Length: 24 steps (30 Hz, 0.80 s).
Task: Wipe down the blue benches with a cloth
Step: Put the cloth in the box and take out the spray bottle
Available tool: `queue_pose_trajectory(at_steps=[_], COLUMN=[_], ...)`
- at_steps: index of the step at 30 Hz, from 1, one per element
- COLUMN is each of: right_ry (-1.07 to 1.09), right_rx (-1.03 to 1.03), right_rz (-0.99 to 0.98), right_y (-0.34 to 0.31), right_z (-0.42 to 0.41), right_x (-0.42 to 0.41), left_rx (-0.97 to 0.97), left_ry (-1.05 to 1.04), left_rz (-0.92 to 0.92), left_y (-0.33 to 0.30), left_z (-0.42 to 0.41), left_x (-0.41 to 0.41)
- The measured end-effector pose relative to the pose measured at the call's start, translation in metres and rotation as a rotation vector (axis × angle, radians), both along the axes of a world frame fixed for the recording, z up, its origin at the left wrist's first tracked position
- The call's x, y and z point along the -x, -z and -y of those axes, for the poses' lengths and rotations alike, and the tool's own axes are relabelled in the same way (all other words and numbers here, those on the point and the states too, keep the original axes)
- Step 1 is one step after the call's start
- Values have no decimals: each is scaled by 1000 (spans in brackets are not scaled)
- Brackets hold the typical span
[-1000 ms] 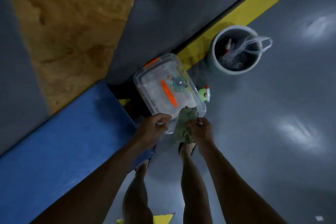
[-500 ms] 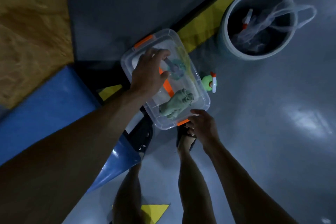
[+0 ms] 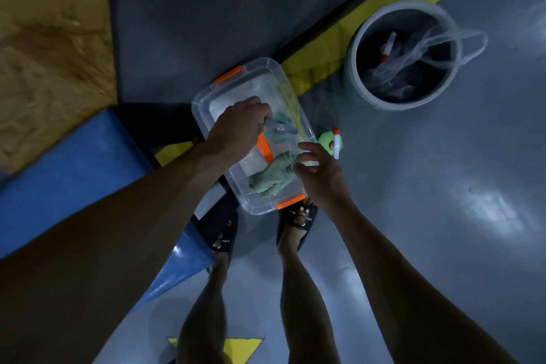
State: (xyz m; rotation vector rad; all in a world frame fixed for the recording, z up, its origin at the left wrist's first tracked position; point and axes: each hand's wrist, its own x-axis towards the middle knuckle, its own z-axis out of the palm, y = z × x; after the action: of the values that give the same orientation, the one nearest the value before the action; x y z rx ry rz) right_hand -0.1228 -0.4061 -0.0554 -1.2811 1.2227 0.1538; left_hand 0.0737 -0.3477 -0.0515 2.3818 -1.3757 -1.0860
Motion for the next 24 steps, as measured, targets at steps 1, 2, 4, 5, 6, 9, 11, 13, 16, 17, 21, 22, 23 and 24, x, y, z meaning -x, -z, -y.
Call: queue_pose_trajectory(at_steps=[1, 2, 4, 5, 6, 9, 11, 13, 16, 17, 21, 22, 23, 24], right_ry=[-34, -74, -149, -158, -154, -160, -149, -211, -328, -342, -421, -438, -459, -483], right_rx=[-5, 2, 70, 113, 156, 222, 134, 26, -38, -50, -5, 10, 24, 37], right_rz=[1, 1, 3, 20, 48, 118, 152, 206, 294, 320, 392, 408, 429, 451], right_y=[-2, -5, -15, -20, -26, -54, -81, -110, -156, -172, -230, -244, -259, -275], right_z=[0, 1, 0, -1, -2, -7, -8, -9, -17, -21, -45, -53, -63, -73], right_x=[-1, -1, -1, 0, 0, -2, -9, -19, -36, -42, -59, -64, -69, -75], left_rx=[9, 23, 62, 82, 103, 156, 187, 202, 237, 252, 342, 362, 373, 382], left_ry=[-9, -23, -69, -102, -146, -284, -347, -365, -410, -457, -642, -654, -653, -650], left_rz=[1, 2, 0, -13, -34, -108, -184, -245, -356, -421, -618, -623, -618, -601], left_y=[-3, -7, -20, -26, -34, -72, -102, -133, -180, -195, -250, -262, -274, -287], left_z=[-2, -5, -13, -19, -25, -49, -65, -79, -102, -111, -151, -163, -176, -189], left_x=[3, 7, 13, 17, 19, 22, 21, 19, 14, 12, -2, -6, -10, -12])
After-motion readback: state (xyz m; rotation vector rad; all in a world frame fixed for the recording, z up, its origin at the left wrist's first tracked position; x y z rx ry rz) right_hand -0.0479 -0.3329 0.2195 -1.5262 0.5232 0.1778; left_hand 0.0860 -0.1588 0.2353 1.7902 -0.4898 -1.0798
